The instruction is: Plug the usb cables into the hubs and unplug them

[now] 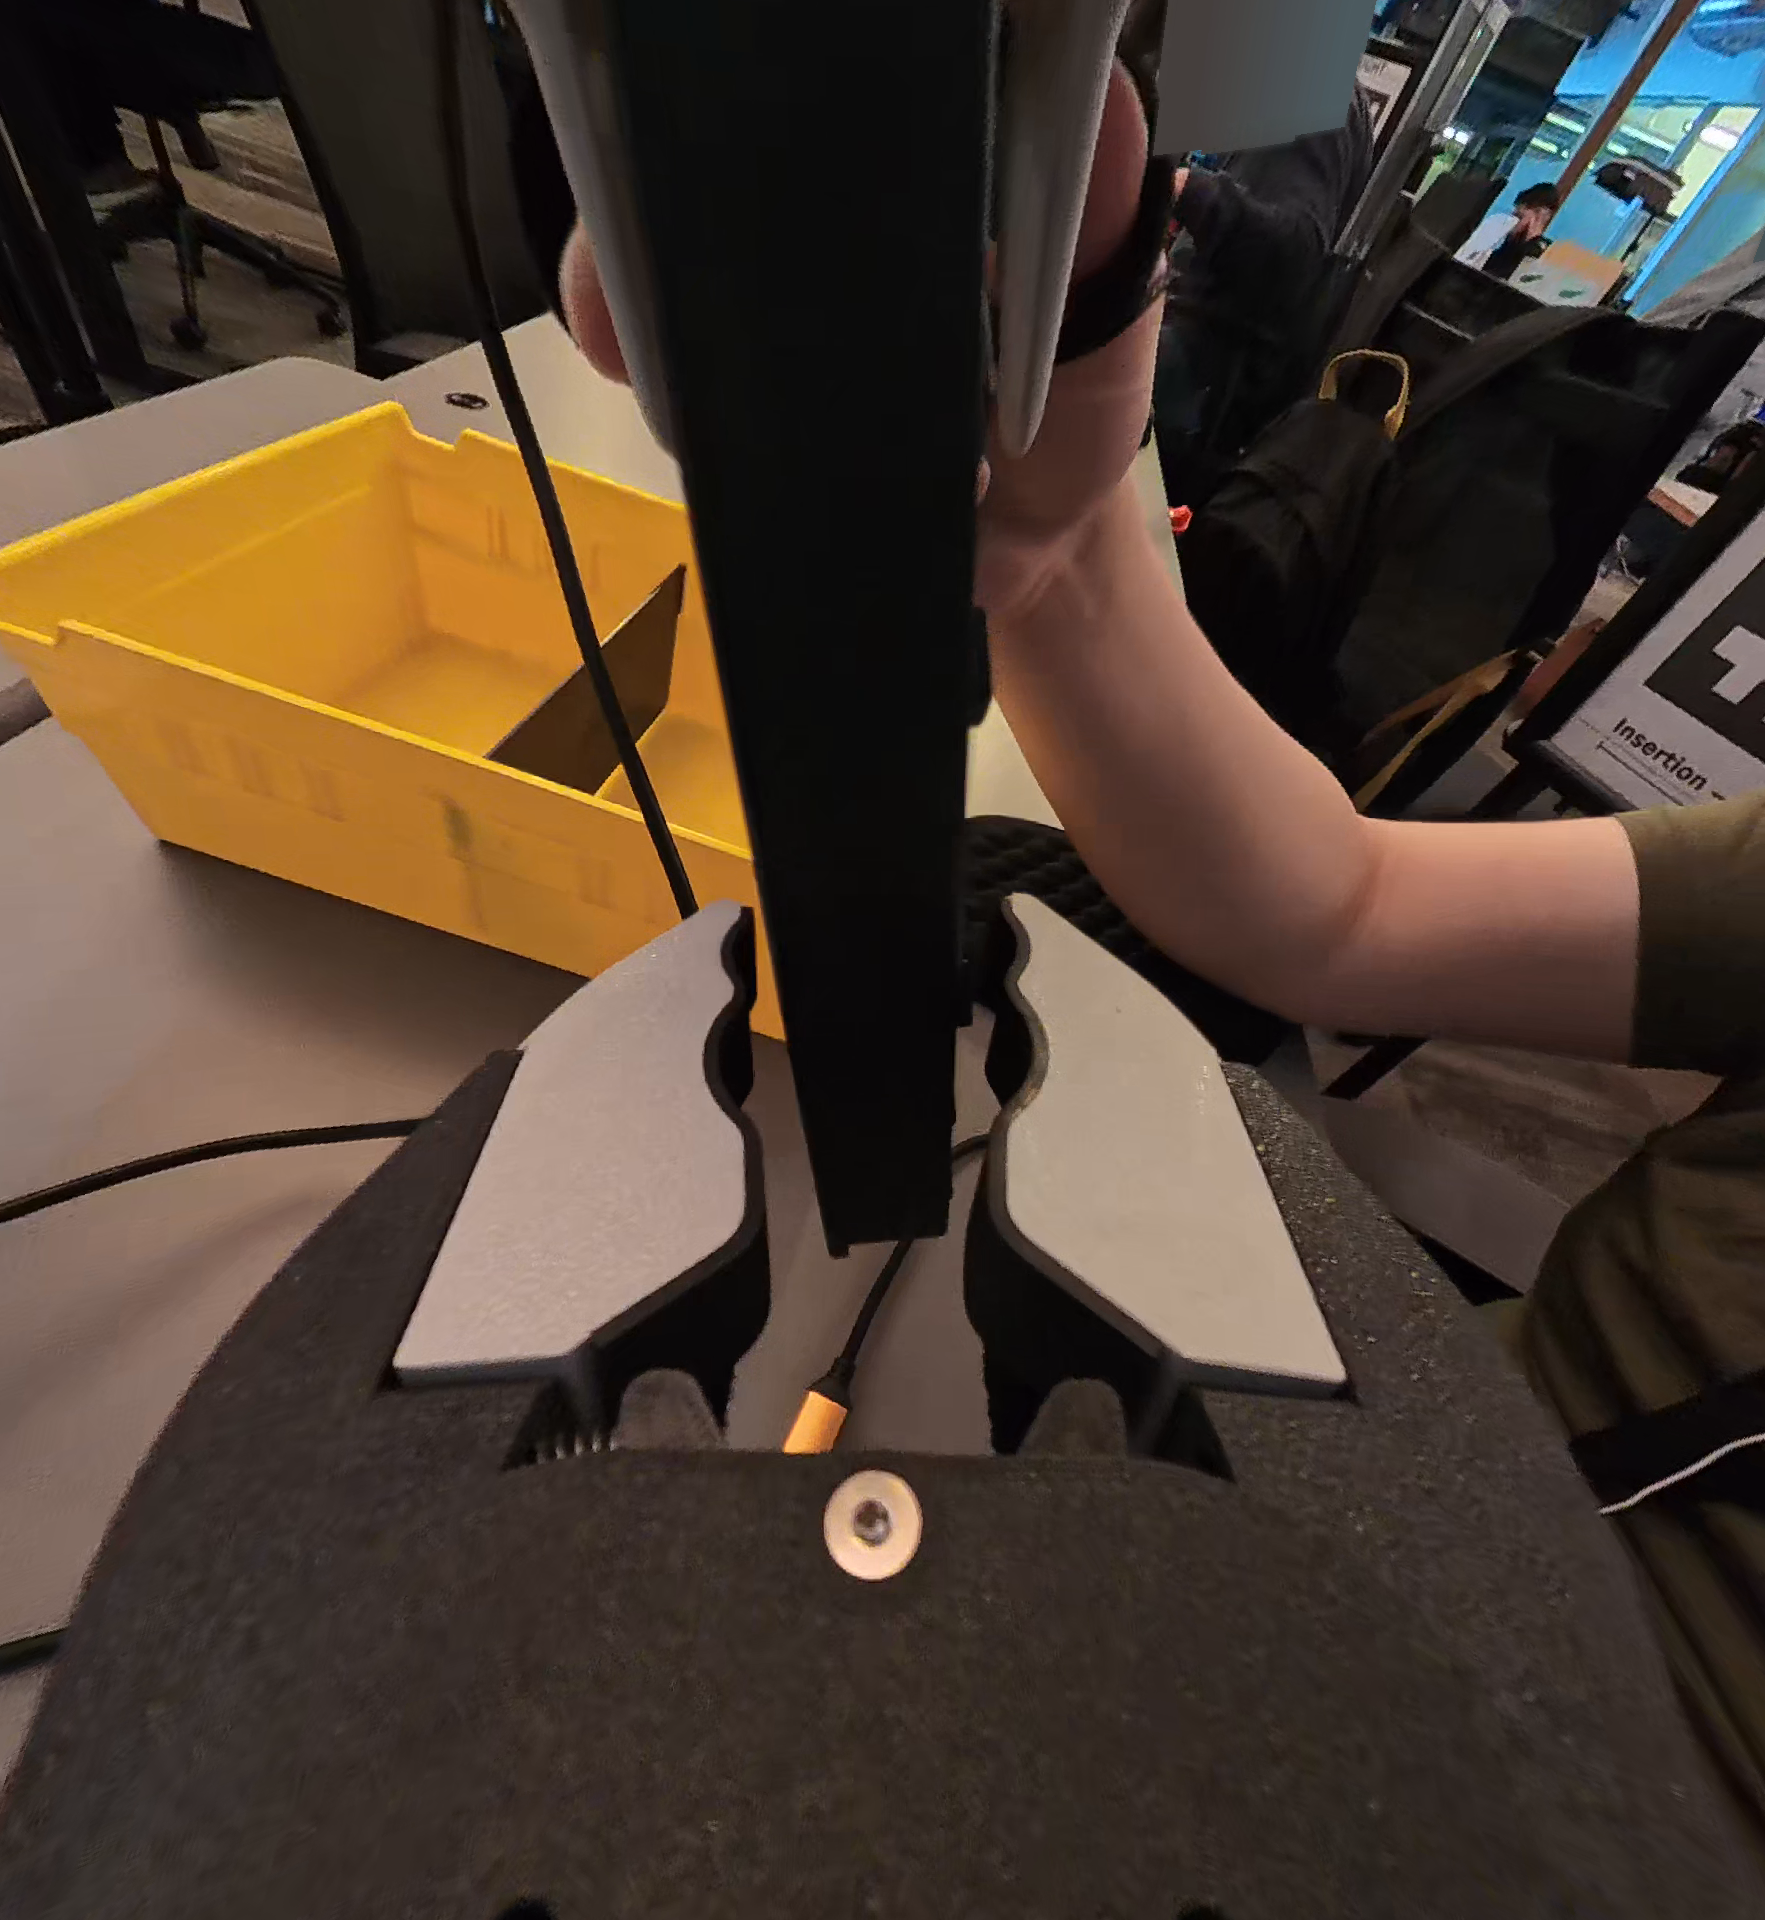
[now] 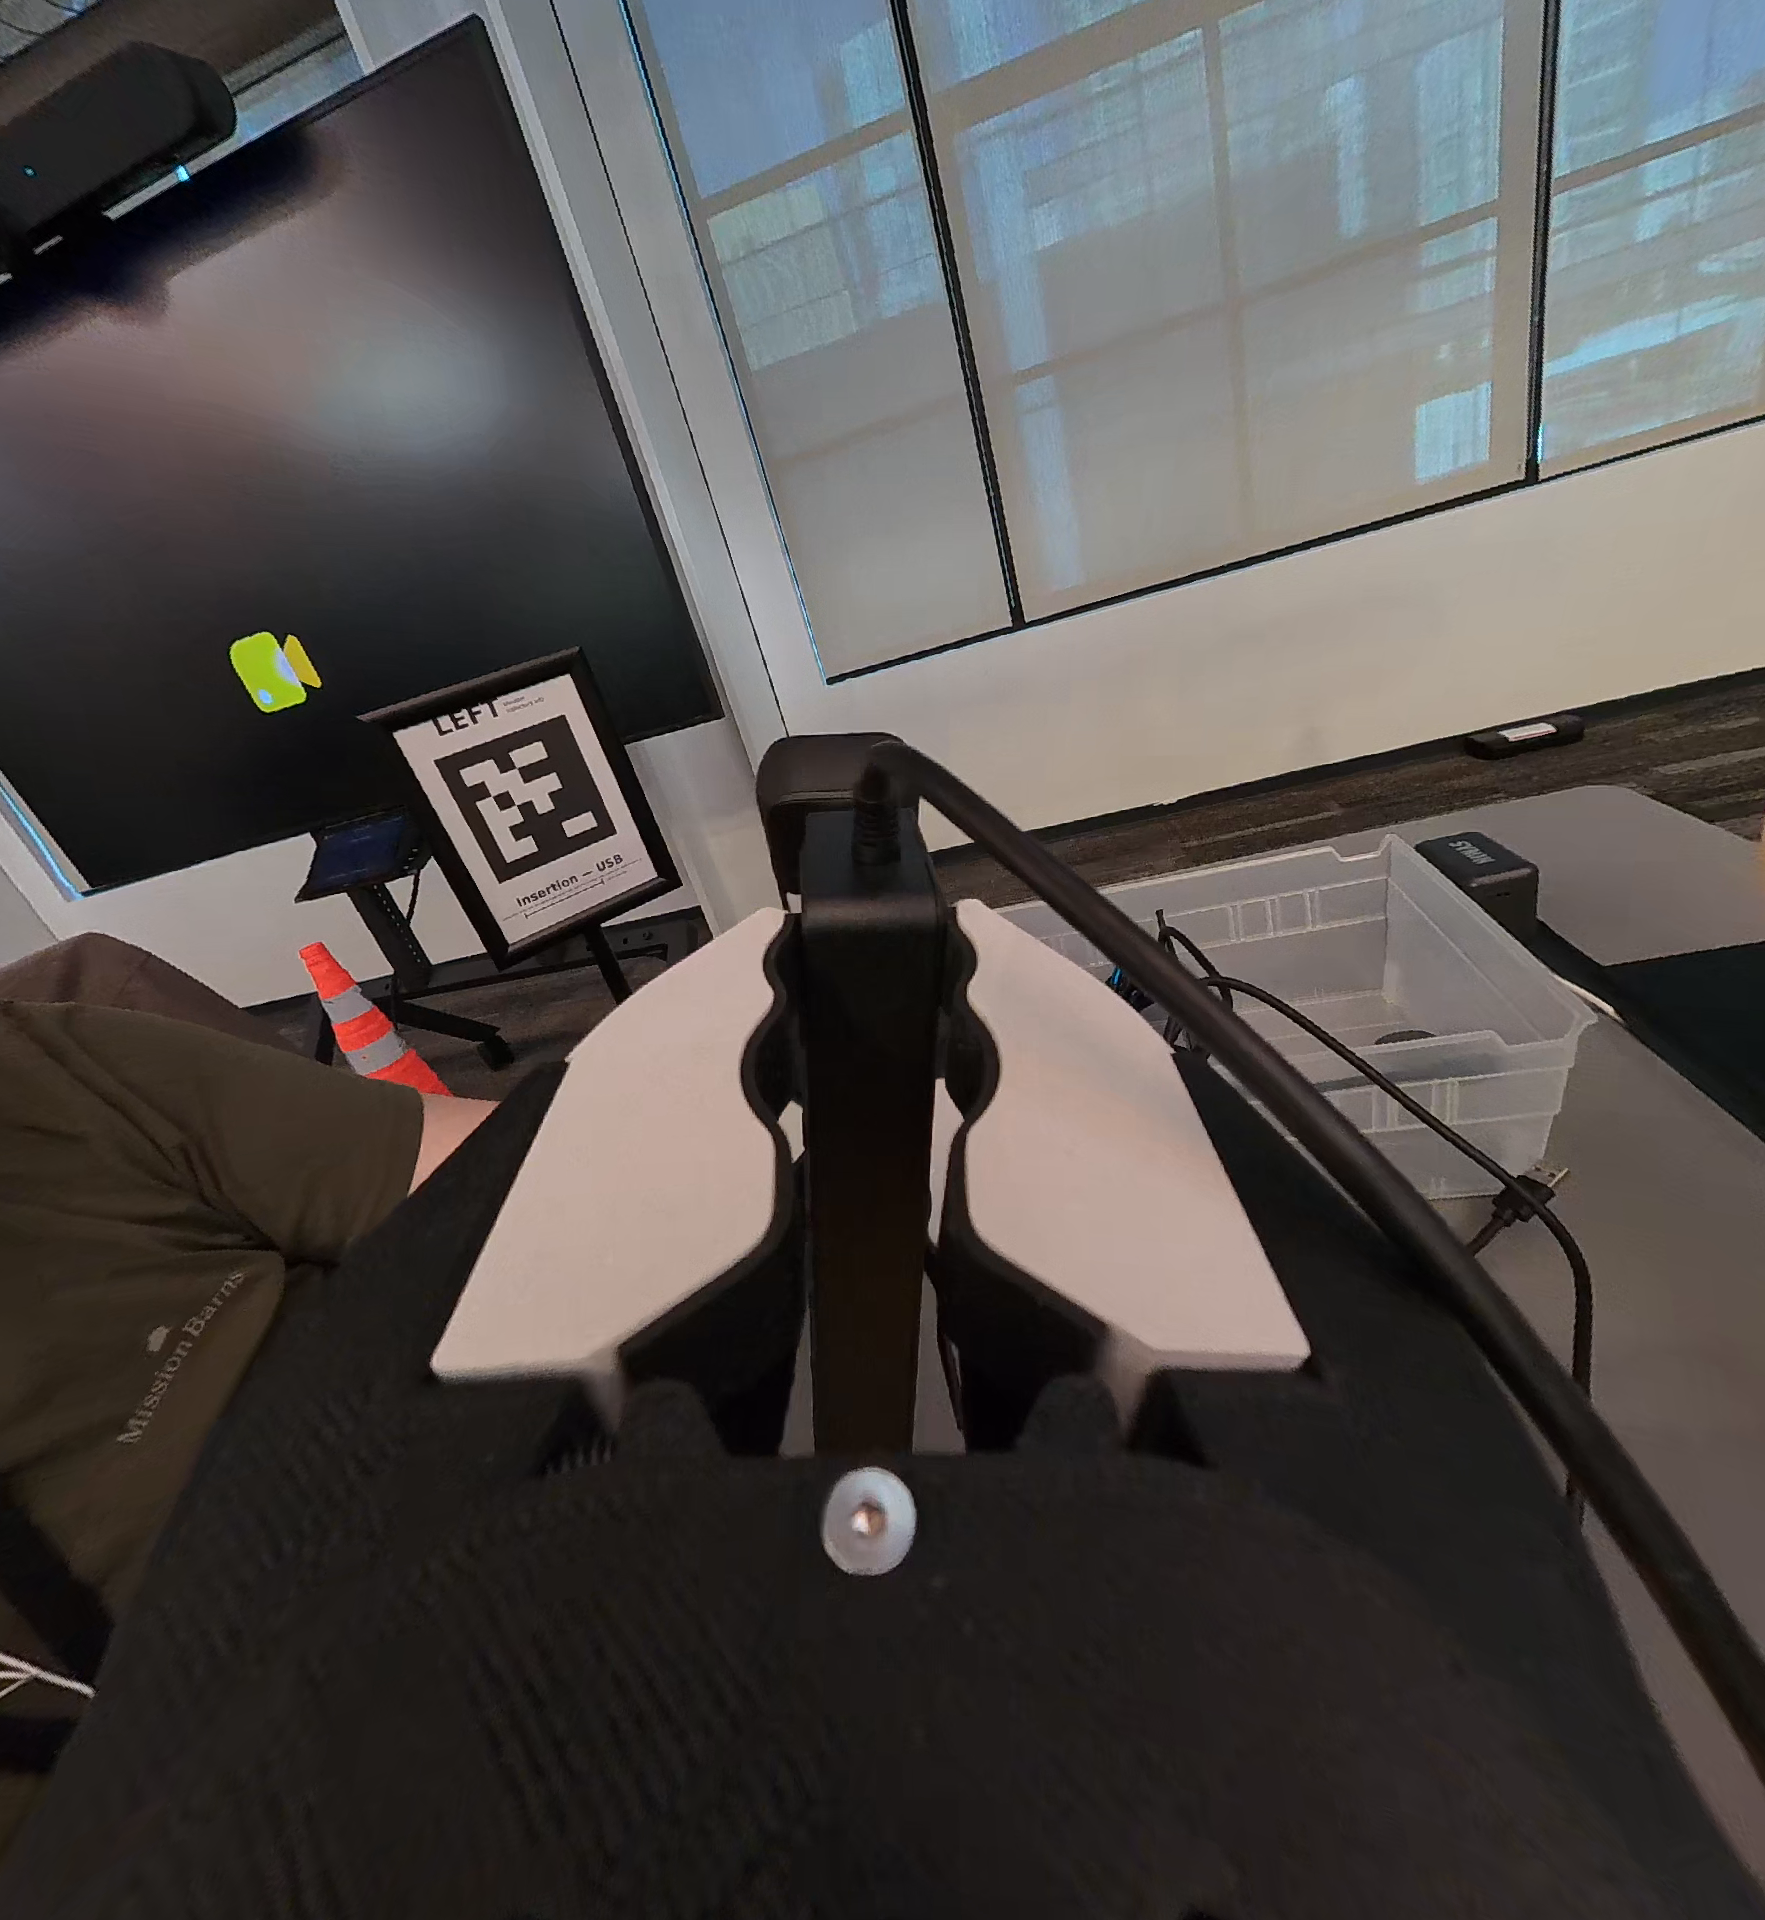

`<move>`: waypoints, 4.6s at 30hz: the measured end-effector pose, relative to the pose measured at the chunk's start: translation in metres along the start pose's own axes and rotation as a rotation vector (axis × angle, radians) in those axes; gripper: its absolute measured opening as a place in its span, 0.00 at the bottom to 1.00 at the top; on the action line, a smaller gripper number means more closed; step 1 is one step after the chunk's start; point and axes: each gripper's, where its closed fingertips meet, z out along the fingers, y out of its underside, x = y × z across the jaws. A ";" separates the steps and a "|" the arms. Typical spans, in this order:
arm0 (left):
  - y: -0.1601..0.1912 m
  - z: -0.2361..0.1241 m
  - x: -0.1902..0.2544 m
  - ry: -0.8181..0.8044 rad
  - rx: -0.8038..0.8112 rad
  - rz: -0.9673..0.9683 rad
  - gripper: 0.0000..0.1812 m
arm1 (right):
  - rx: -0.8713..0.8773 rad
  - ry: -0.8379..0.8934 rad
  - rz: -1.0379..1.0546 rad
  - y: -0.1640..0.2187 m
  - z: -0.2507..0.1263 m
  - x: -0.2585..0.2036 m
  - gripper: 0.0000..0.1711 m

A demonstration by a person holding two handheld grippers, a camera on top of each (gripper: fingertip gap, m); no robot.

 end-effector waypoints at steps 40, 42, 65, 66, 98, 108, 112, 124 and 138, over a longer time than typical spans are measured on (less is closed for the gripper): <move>-0.063 -0.046 -0.072 -0.226 0.173 0.117 0.14 | -0.570 0.608 -0.043 0.250 -0.013 -0.012 0.08; -0.064 -0.043 -0.064 -0.203 0.171 0.128 0.14 | -0.629 0.650 -0.033 0.263 -0.017 0.002 0.09; -0.072 -0.040 -0.049 -0.199 0.173 0.189 0.14 | -0.728 0.564 -0.004 0.282 -0.018 0.013 0.04; -0.071 -0.041 -0.053 -0.220 0.169 0.192 0.15 | -0.695 0.545 0.010 0.279 -0.016 0.010 0.04; -0.057 -0.063 -0.101 -0.581 0.034 0.210 0.14 | -0.127 0.215 -0.475 -0.010 0.000 -0.031 0.04; -0.060 -0.091 -0.111 -0.613 0.087 0.159 0.14 | -0.119 0.186 -0.105 0.008 0.019 -0.008 0.04; -0.061 -0.108 -0.116 -0.651 0.100 0.152 0.14 | -0.261 0.007 0.139 0.046 0.029 -0.021 0.04; -0.061 -0.125 -0.120 -0.660 0.128 0.132 0.14 | -0.780 0.112 0.531 0.251 0.034 -0.015 0.04; -0.061 -0.120 -0.117 -0.614 0.132 0.127 0.14 | -0.862 0.341 0.059 0.279 0.029 0.021 0.07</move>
